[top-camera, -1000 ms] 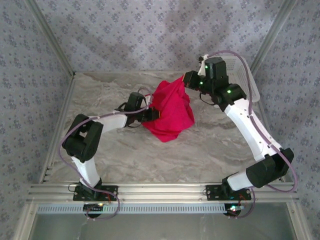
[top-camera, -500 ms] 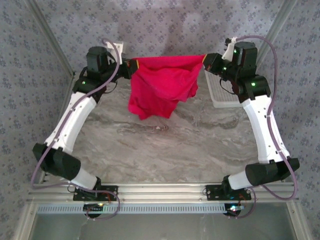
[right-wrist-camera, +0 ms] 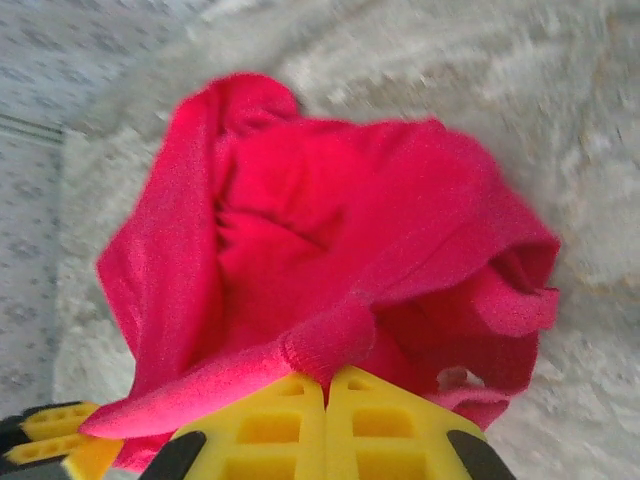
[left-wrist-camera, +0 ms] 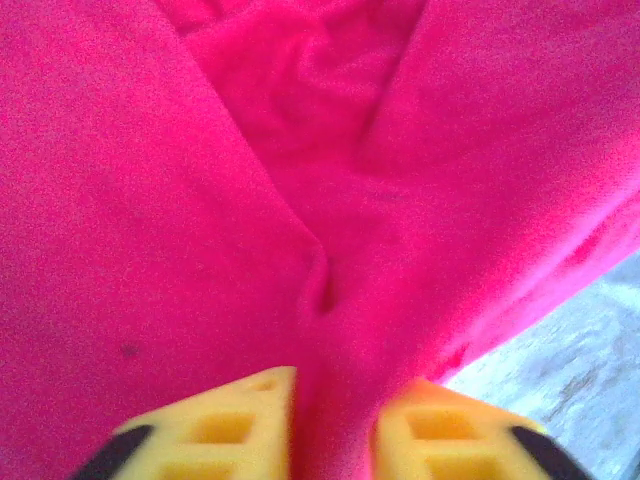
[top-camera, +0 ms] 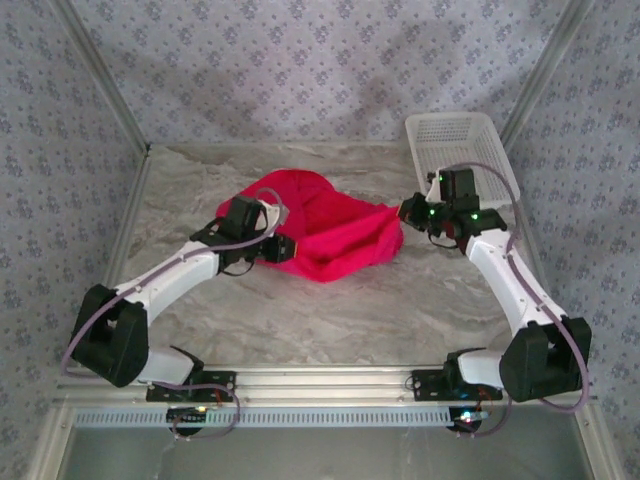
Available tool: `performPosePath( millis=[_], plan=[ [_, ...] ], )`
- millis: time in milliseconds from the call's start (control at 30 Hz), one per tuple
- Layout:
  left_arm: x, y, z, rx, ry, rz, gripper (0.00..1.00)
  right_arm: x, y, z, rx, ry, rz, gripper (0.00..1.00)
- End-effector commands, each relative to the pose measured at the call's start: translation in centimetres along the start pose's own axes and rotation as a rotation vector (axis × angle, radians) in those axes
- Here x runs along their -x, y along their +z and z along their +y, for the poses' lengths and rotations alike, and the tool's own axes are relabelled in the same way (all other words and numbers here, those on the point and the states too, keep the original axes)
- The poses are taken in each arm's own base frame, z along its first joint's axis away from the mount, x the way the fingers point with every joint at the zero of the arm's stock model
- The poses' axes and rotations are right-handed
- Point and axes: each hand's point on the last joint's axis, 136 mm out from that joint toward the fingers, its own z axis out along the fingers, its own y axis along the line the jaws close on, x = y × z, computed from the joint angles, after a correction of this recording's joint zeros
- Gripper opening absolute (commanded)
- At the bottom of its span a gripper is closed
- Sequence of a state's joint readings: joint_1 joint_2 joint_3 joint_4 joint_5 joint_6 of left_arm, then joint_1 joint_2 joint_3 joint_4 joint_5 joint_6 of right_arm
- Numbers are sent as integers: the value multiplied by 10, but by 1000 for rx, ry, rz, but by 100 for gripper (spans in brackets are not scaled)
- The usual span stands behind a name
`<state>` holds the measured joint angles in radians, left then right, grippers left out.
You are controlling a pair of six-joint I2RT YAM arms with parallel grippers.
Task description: Fold the inside-out t-shirt
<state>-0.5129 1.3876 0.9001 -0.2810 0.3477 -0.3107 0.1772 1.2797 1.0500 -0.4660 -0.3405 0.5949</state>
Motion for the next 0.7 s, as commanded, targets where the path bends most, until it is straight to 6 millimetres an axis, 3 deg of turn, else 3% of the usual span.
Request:
performPosePath(
  millis=[0, 133, 233, 333, 533, 667],
  plan=[
    [28, -6, -4, 27, 76, -111, 50, 7, 6, 11, 77, -49, -27, 0],
    [39, -6, -46, -46, 356, -190, 72, 0, 12, 17, 111, -88, 21, 0],
    [36, 4, -79, -95, 561, -218, 81, -1, 9, 20, 123, -102, 20, 0],
    [31, 25, -100, -143, 632, -178, 84, -3, 7, 22, 127, -106, 19, 0],
    [18, 74, -103, -160, 671, -40, 85, -3, 1, 25, 137, -109, 15, 0],
    [18, 96, -98, -149, 661, -1, 80, -3, -4, 25, 132, -117, 9, 0]
  ],
)
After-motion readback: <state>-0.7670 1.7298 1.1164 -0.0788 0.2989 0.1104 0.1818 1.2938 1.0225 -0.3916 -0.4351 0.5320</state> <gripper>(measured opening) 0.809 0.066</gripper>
